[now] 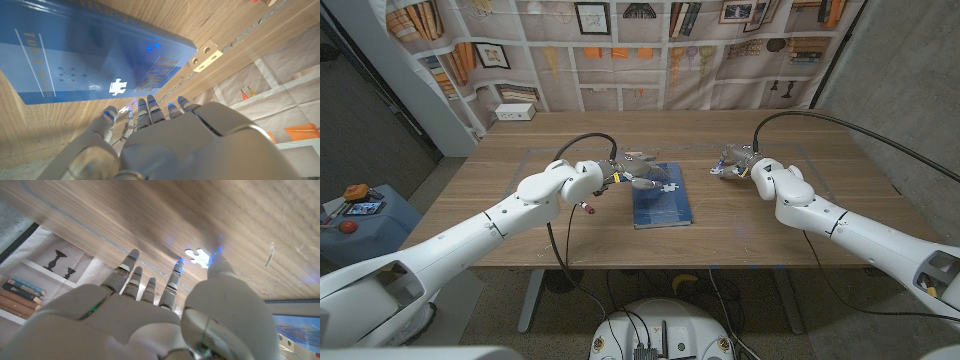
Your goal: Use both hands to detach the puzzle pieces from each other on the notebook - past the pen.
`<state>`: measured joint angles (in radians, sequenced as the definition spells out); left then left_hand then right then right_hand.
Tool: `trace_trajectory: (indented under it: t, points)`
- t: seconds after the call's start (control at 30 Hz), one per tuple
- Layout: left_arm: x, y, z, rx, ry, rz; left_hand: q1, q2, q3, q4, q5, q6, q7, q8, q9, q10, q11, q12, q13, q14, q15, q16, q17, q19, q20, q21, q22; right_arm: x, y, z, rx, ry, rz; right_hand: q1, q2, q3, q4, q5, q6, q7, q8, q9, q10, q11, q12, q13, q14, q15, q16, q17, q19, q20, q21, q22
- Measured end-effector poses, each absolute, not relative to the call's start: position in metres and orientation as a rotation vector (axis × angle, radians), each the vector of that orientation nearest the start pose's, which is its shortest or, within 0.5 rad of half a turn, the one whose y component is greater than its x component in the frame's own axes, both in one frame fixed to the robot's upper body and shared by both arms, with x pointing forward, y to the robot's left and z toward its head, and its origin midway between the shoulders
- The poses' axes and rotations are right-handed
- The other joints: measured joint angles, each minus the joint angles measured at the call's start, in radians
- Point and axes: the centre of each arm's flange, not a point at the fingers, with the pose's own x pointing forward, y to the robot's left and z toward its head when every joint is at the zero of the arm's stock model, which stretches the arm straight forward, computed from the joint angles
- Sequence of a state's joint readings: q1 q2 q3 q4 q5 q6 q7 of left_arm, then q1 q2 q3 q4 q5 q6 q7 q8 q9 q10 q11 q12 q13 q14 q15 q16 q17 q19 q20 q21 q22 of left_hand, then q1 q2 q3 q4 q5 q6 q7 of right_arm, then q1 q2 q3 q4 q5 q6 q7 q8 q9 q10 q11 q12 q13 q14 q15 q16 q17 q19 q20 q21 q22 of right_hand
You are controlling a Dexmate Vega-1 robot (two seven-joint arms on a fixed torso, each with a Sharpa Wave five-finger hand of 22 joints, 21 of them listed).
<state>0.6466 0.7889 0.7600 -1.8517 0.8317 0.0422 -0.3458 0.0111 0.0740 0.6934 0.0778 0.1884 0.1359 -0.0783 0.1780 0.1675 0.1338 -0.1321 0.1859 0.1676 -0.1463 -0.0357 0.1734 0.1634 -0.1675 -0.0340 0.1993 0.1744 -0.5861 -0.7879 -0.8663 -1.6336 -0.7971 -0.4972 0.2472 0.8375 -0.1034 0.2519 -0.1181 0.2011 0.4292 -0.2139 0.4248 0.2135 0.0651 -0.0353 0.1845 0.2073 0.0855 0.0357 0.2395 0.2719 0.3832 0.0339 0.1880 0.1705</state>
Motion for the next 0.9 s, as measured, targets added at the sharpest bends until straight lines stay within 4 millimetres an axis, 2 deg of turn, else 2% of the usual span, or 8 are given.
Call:
trace_trajectory:
  t: [0.37,0.6,0.8,0.9]
  points:
    - [0.581,0.142,0.015,1.812,-0.656,-0.235,0.0,0.0,0.002,-0.002,0.0,-0.004,-0.004,0.0,0.0,0.0,0.0,0.0,0.0,0.013,0.002,0.0,0.0,0.0,0.0,0.008,0.0,0.651,-0.248,-0.006,-1.766,-0.189,-0.078,-0.125,-0.023,-0.05,0.033,0.035,-0.106,0.034,-0.056,0.003,-0.056,0.026,0.0,0.0,-0.045,0.031,-0.017,0.0,-0.041,0.013,0.0,0.0]
    - [0.582,0.15,0.017,1.749,-0.652,-0.202,0.0,0.0,0.004,-0.004,0.0,-0.009,-0.009,0.0,0.0,0.0,0.0,0.0,0.0,0.013,0.002,0.0,0.0,0.0,0.0,0.008,-0.002,0.649,-0.251,-0.003,-1.756,-0.186,-0.061,-0.151,-0.027,-0.067,0.039,0.047,-0.146,0.053,-0.077,0.003,-0.062,0.03,0.0,0.0,-0.058,0.033,-0.023,0.0,-0.057,0.014,0.0,0.0]
    - [0.582,0.158,0.017,1.683,-0.649,-0.172,0.0,0.0,0.002,-0.011,0.0,-0.014,-0.014,0.0,0.0,-0.01,0.002,0.0,0.0,0.016,-0.002,0.0,0.0,0.0,0.0,0.008,-0.002,0.646,-0.255,-0.001,-1.725,-0.202,-0.053,-0.178,-0.025,-0.078,0.048,0.058,-0.164,0.049,-0.089,0.001,-0.062,0.029,0.005,0.0,-0.059,0.034,-0.023,0.0,-0.059,0.016,0.0,0.0]
    - [0.583,0.163,0.017,1.647,-0.646,-0.157,0.0,0.0,0.002,-0.011,0.0,-0.015,-0.015,0.0,0.0,-0.009,0.002,0.0,0.0,0.016,-0.002,0.0,0.0,0.0,0.0,0.008,-0.002,0.644,-0.256,0.001,-1.702,-0.227,-0.054,-0.184,-0.019,-0.075,0.051,0.06,-0.169,0.044,-0.089,0.0,-0.054,0.022,0.011,0.0,-0.055,0.03,-0.023,0.0,-0.059,0.016,0.0,0.0]
